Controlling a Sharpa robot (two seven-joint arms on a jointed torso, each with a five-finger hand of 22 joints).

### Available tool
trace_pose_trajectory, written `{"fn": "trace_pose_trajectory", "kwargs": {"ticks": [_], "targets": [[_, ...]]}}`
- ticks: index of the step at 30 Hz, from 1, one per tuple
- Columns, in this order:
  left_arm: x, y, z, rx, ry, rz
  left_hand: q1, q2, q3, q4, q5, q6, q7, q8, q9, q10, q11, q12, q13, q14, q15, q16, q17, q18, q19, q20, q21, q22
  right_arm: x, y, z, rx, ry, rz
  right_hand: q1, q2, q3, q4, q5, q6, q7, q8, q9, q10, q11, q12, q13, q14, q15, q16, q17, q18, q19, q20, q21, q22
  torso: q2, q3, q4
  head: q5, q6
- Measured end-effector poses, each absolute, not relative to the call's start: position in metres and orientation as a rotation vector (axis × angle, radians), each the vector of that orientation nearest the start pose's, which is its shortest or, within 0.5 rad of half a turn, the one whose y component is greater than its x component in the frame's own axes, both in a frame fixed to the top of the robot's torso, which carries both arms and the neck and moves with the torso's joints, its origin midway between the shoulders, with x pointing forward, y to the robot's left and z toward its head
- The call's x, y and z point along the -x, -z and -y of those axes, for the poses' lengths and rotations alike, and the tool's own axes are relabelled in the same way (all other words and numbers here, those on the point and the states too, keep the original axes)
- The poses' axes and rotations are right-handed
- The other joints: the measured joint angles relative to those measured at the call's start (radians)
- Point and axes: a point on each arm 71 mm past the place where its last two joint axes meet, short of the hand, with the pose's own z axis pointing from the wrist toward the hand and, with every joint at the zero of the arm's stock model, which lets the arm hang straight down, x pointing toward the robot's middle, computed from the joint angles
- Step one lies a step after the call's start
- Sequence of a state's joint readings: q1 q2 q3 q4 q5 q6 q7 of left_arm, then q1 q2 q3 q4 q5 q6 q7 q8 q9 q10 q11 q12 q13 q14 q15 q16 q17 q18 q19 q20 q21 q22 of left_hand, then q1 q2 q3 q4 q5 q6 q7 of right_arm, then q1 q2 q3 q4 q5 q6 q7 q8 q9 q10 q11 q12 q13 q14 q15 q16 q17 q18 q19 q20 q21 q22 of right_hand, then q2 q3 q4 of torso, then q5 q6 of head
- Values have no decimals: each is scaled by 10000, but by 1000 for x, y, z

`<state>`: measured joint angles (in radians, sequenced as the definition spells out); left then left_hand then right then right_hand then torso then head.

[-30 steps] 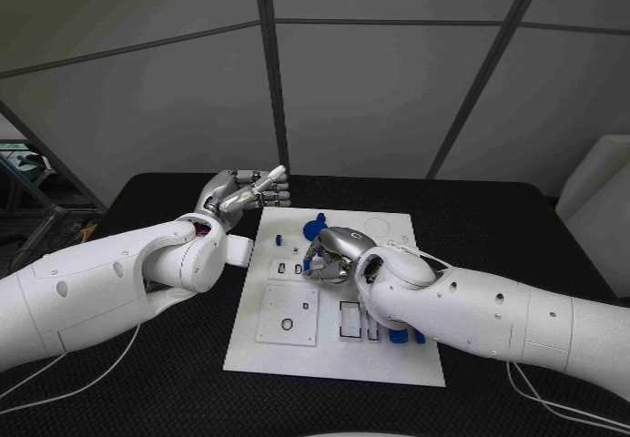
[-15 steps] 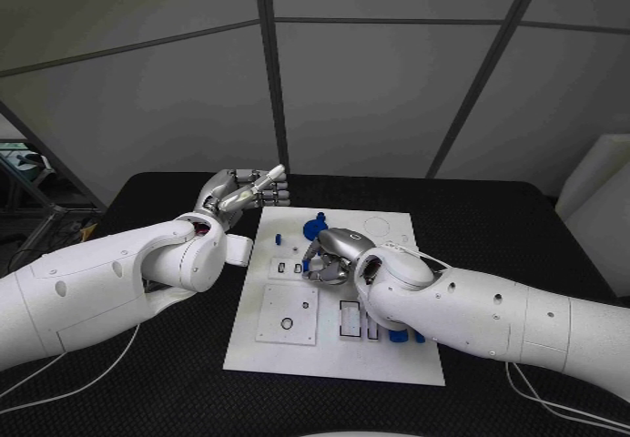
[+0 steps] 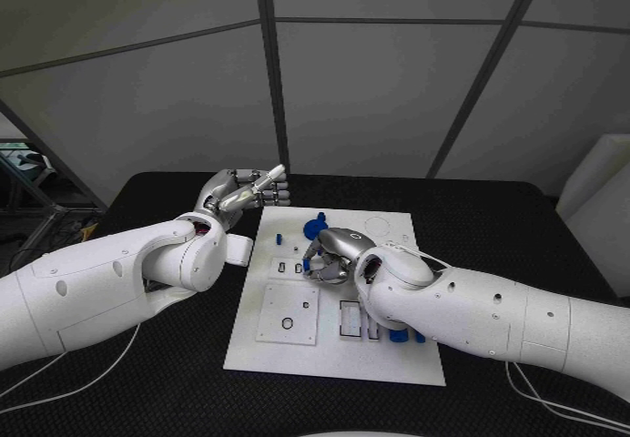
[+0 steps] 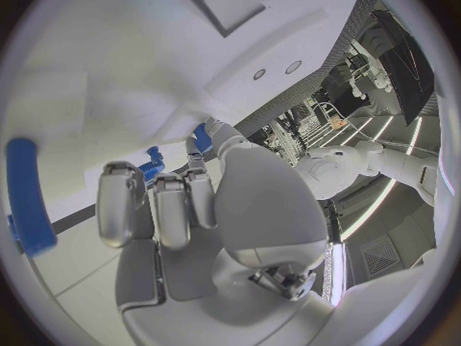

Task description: Assemble the parts on the task board

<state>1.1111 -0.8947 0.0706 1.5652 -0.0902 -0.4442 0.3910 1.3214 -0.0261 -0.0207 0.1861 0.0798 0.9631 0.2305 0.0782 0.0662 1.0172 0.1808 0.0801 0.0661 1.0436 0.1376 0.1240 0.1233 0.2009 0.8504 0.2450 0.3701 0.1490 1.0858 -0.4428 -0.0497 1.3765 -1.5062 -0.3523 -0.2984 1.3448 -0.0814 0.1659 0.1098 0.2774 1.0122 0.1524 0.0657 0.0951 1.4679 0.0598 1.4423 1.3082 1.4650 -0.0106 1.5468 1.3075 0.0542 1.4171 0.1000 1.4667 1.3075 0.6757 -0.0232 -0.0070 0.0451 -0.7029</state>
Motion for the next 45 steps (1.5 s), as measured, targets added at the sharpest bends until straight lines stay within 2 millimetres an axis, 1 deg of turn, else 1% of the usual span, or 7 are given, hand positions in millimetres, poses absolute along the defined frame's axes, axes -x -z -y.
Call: {"fn": "trace_pose_trajectory", "kwargs": {"ticks": [17,25,32,38,39,40,45], "targets": [[-483,176,-232,11109,14291,-13123,19,114,-28,-28,0,95,-96,0,10,107,-49,0,10,5,-5,-40,49,1,-37,36,0,-8,-465,242,43,1188,-7422,-17327,-463,-1052,-1209,1745,195,-1379,262,131,-160,-498,348,-888,0,18,268,-43,-1,0,-160,207,-149,-1,0,2,-9,-4,24],[-485,177,-235,11121,14196,-13180,27,318,-155,-47,0,619,-306,0,18,925,-310,119,62,1033,-310,222,346,1,640,-243,455,185,-460,234,54,918,-8064,-16545,5,-875,-1479,1803,357,-1523,329,244,-202,-497,348,-889,0,18,267,-54,-1,0,-269,307,-274,-40,-35,11,-30,20,108],[-488,181,-242,10885,13709,-13652,359,503,-188,-170,0,1115,-759,88,82,3010,-1033,943,591,3511,-1189,1424,1367,0,2824,-1131,2280,1103,-450,214,82,1188,-9576,-15952,1339,-348,-1117,1170,68,-811,59,943,-99,-1208,92,-1788,-399,27,130,-942,-282,368,-1514,106,-1359,-1811,-156,32,-80,94,162],[-488,186,-249,10148,12611,-15155,407,341,-318,-58,0,1519,-1164,476,458,3996,-1477,2397,2053,3769,-1561,1472,2095,-22,4630,-1556,6766,5978,-455,181,124,310,-10626,-15767,1679,-200,-703,851,65,-376,-110,1009,-220,-2702,-73,-5386,-3534,-737,-118,-4026,-4192,1094,-3783,-100,-4435,-5920,-335,112,-96,224,77],[-489,186,-248,9956,12372,-15562,124,317,-433,139,0,1541,-1185,556,557,3969,-1504,2781,2468,3762,-1567,1472,2232,-1061,4691,-1609,7384,6739,-458,176,134,-74,-10750,-15773,1714,-234,-589,855,65,-248,-122,1009,-226,-3195,-105,-6645,-4590,-1113,-123,-5057,-5372,1180,-4182,-106,-5068,-6625,-365,128,-105,248,63],[-489,187,-247,9754,12153,-15955,-123,294,-543,330,0,1595,-1240,642,653,3958,-1515,3151,2847,3755,-1575,1463,2338,-1244,4813,-1627,7864,7354,-461,173,140,-362,-10831,-15791,1743,-264,-475,869,65,-150,-131,1009,-243,-3334,-103,-7446,-5240,-1425,-125,-6001,-6339,1253,-4340,-114,-5457,-6960,-404,148,-117,281,44],[-492,190,-234,8342,10708,-18302,-780,515,-1094,970,0,1430,-1360,1274,1319,3216,-1527,6114,5946,3753,-1576,1229,2901,-855,4987,-1624,9279,9165,-474,167,168,-1890,-11165,-15944,1832,-353,104,1013,167,165,-92,873,-277,-3101,-113,-9893,-7281,-2026,1,-8726,-8050,1251,-4701,15,-6781,-7838,-561,210,-175,398,-26]]}}
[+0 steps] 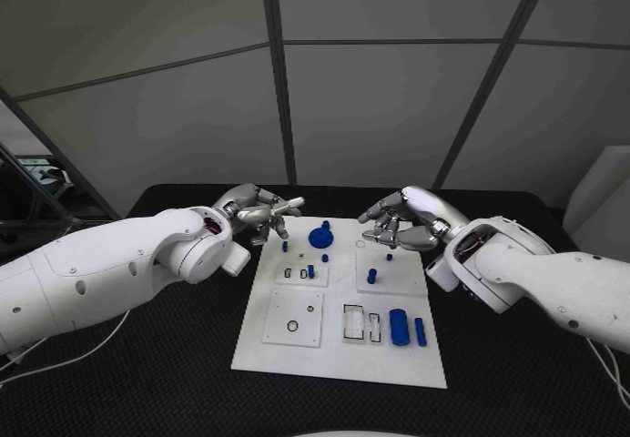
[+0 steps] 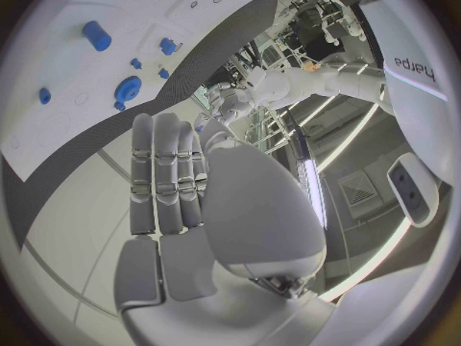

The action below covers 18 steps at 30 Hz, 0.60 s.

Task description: Assemble the parts on the task board

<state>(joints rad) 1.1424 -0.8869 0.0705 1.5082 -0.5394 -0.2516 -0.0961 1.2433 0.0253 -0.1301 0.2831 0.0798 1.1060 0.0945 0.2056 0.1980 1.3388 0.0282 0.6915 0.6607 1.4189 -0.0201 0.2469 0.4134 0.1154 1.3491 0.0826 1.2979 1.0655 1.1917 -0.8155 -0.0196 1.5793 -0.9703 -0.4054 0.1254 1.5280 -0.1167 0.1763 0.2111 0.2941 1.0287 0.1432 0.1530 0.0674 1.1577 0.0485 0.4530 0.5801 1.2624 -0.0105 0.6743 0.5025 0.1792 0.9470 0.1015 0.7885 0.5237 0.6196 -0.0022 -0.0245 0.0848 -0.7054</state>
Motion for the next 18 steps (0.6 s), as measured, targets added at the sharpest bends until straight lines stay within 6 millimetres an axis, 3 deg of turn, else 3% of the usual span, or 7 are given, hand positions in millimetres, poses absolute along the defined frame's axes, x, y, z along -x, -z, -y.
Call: {"fn": "trace_pose_trajectory", "kwargs": {"ticks": [5,6,7,10,11,14,18], "targets": [[-496,196,-217,6515,8685,-20324,-240,240,-470,37,0,-290,-33,904,798,-398,-6,1885,1891,0,0,-205,438,-50,22,22,527,736,-489,165,190,-2965,-11201,-15939,-111,-112,360,155,132,-5,106,-211,-9,71,216,-1386,-1268,-287,230,-1629,-665,0,-321,219,-924,-553,-108,41,-42,85,-63],[-498,197,-214,6132,8236,-20652,-279,279,-535,53,0,-289,-33,1079,957,-395,-10,2194,2194,0,0,-230,499,-597,56,57,620,894,-491,165,193,-3107,-11223,-15944,-124,-125,447,153,132,17,135,-257,-9,126,271,-1675,-1586,-249,270,-2007,-820,0,-363,261,-1131,-684,-127,48,-43,101,-73],[-499,198,-211,5782,7789,-20940,-305,305,-611,52,-5,-316,-59,1269,1137,-363,-41,2463,2455,5,-5,-242,553,-627,74,32,698,1023,-492,165,195,-3221,-11255,-15950,-162,-163,506,148,139,10,179,-267,-9,167,307,-1888,-1825,-208,311,-2290,-929,0,-370,273,-1281,-782,-141,54,-43,117,-87],[-504,202,-203,4749,6345,-21715,-471,471,-1021,48,-168,-950,-166,2416,2461,-454,-130,3166,3118,70,-69,-471,863,-589,90,16,791,1215,-496,165,198,-3490,-11371,-15983,-239,-240,690,74,279,16,198,-408,-9,395,390,-2566,-2681,-23,406,-3254,-1312,-1,-246,397,-1789,-1123,-181,73,-44,153,-133],[-505,203,-201,4501,5952,-21895,-534,510,-1127,59,-187,-1060,-171,2689,2778,-469,-115,3282,3220,69,-70,-524,936,-203,90,16,791,1240,-497,166,198,-3543,-11399,-15996,-272,-272,712,74,353,37,236,-425,-9,392,393,-2704,-2852,-26,410,-3465,-1400,0,-260,410,-1919,-1205,-194,78,-44,171,-151],[-508,207,-196,3813,4860,-22367,-668,485,-1252,106,-234,-1236,-158,2983,3156,-469,-115,3382,3334,70,-69,-573,1028,-232,89,16,791,1259,-499,166,200,-3675,-11466,-16035,-336,-336,825,45,427,-9,292,-508,-9,373,482,-3006,-3273,-126,510,-3953,-1621,-1,-354,505,-2265,-1421,-208,79,-44,202,-169],[-510,211,-189,3172,3907,-22753,-668,485,-1279,78,-234,-1258,-137,3026,3297,-469,-115,3445,3392,69,-69,-573,1062,-232,89,16,810,1312,-501,167,203,-3804,-11500,-16066,-453,-450,1025,-98,427,15,338,-627,-4,508,608,-3376,-4067,56,661,-4695,-2022,-2,-253,675,-2831,-1814,-208,79,-52,227,-186]]}}
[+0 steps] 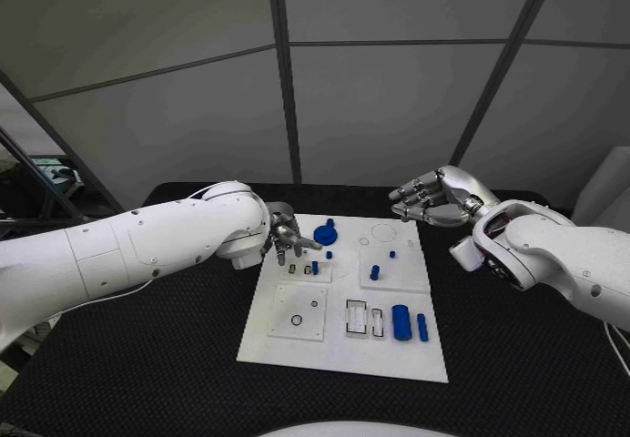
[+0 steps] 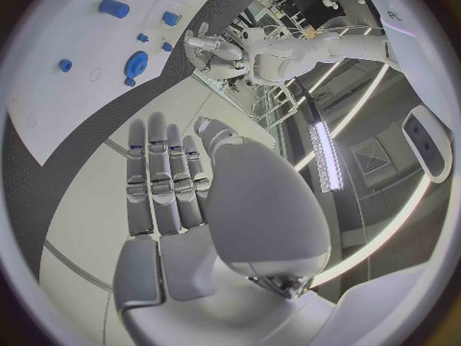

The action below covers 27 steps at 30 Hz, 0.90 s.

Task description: Assemble the parts on the task board

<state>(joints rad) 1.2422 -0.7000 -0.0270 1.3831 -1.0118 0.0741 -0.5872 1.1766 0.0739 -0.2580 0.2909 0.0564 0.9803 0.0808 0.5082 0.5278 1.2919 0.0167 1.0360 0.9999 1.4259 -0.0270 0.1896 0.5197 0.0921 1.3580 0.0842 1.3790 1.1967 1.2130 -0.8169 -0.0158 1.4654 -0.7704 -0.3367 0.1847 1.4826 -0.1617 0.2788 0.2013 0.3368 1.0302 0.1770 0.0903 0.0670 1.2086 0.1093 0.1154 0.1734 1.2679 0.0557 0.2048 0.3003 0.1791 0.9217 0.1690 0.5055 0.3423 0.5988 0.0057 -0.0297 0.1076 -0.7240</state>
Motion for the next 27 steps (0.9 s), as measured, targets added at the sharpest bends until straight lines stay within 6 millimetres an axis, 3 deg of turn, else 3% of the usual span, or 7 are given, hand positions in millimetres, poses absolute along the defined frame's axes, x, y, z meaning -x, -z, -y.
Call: {"fn": "trace_pose_trajectory", "kwargs": {"ticks": [9,15,22,27], "targets": [[-513,213,-175,2429,3175,-23090,-81,0,-55,0,0,-49,-21,62,107,0,0,87,87,0,0,-40,32,0,-1,0,28,73,-505,168,204,-3971,-11501,-16054,-104,29,135,-136,54,0,0,-63,3,100,33,-150,-556,153,-23,-475,-256,0,155,9,-303,-252,18,-3,-6,-16,-28],[-515,214,-167,2144,3042,-23224,-78,3,-55,0,0,-246,-3,117,247,0,0,86,57,0,0,-95,87,0,-1,0,28,-4,-506,168,202,-3994,-11537,-16042,-240,31,184,-185,90,33,32,-103,3,136,69,-194,-813,131,70,-870,-454,-1,170,25,-631,-439,35,-11,-6,-19,-55],[-518,216,-161,1930,2952,-23395,43,40,-55,0,1,-282,33,188,411,272,-20,797,769,36,37,-154,148,-1,-1,0,79,142,-507,168,202,-4012,-11536,-16018,-288,3,215,-217,90,26,38,-129,3,135,69,-194,-956,94,107,-1018,-563,-2,170,25,-772,-547,44,-17,-4,-11,-95],[-518,218,-156,1717,2882,-23584,43,40,-55,0,1,-318,-3,264,474,312,14,978,955,36,37,-154,168,-1,-1,0,135,230,-508,169,201,-4016,-11547,-16014,-290,0,239,-241,90,-4,69,-129,2,135,69,-231,-985,94,107,-1036,-588,-1,173,29,-809,-576,54,-20,-2,-1,-131]]}}
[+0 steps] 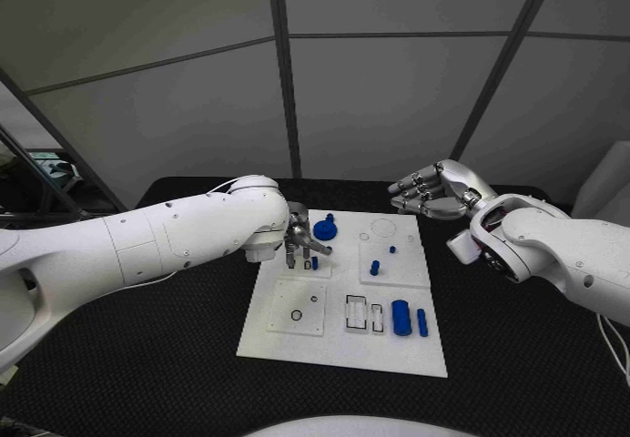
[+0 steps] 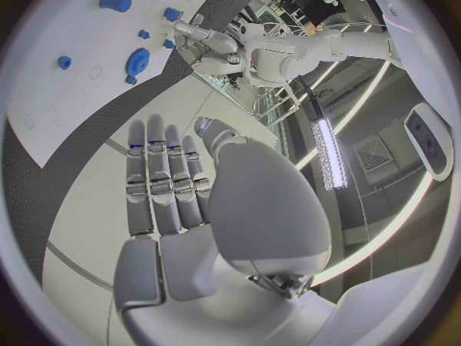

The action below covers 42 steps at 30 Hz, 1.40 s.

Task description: Assemble the parts on the task board

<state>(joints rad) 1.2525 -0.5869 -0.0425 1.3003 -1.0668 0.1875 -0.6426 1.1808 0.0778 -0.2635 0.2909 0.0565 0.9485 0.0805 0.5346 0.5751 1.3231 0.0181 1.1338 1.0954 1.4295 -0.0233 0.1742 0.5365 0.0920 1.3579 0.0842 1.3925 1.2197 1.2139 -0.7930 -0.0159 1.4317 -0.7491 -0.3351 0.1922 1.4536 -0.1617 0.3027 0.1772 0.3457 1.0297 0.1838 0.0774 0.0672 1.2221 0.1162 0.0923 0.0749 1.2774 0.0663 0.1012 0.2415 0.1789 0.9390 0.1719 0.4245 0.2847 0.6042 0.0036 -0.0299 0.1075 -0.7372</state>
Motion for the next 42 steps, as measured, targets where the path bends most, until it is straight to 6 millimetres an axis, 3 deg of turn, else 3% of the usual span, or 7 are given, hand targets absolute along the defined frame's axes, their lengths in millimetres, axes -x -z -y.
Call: {"fn": "trace_pose_trajectory", "kwargs": {"ticks": [24,28,32,42], "targets": [[-522,225,-149,1291,2575,-24167,381,170,72,-72,49,-71,0,116,318,34,-36,163,177,0,0,-78,110,-1,72,-1,39,125,-510,170,199,-4055,-11519,-16033,-77,2,30,-31,88,-36,36,-39,-1,-1,0,-37,-98,0,0,-145,-98,-2,65,66,-157,-100,10,-1,4,13,-165],[-522,226,-146,1248,2574,-24220,557,242,171,-153,49,-127,-18,164,394,34,-36,181,192,19,-19,-119,149,-1,72,-1,39,133,-510,170,199,-4068,-11501,-16040,-77,2,54,-56,137,-72,71,-40,-1,-1,0,-37,-97,0,0,-145,-107,-2,65,65,-158,-109,9,-1,4,14,-183],[-522,226,-145,1213,2584,-24264,1224,327,632,-430,49,-205,-62,164,510,34,-36,203,198,35,-35,-173,203,0,71,-1,39,153,-510,170,198,-4078,-11492,-16049,-77,2,54,-56,138,-72,71,-39,-1,-1,0,-37,-96,0,0,-145,-107,-1,65,65,-158,-109,9,-1,4,13,-205],[-522,226,-141,1144,2602,-24326,1303,329,804,-495,49,-250,-36,164,546,-2,-72,203,197,35,-35,-173,227,-1,71,-1,39,152,-511,171,197,-4094,-11474,-16069,-159,3,54,-57,182,-71,71,-39,-1,-1,0,-37,-105,0,0,-200,-136,-2,64,66,-213,-139,9,1,5,1,-241]]}}
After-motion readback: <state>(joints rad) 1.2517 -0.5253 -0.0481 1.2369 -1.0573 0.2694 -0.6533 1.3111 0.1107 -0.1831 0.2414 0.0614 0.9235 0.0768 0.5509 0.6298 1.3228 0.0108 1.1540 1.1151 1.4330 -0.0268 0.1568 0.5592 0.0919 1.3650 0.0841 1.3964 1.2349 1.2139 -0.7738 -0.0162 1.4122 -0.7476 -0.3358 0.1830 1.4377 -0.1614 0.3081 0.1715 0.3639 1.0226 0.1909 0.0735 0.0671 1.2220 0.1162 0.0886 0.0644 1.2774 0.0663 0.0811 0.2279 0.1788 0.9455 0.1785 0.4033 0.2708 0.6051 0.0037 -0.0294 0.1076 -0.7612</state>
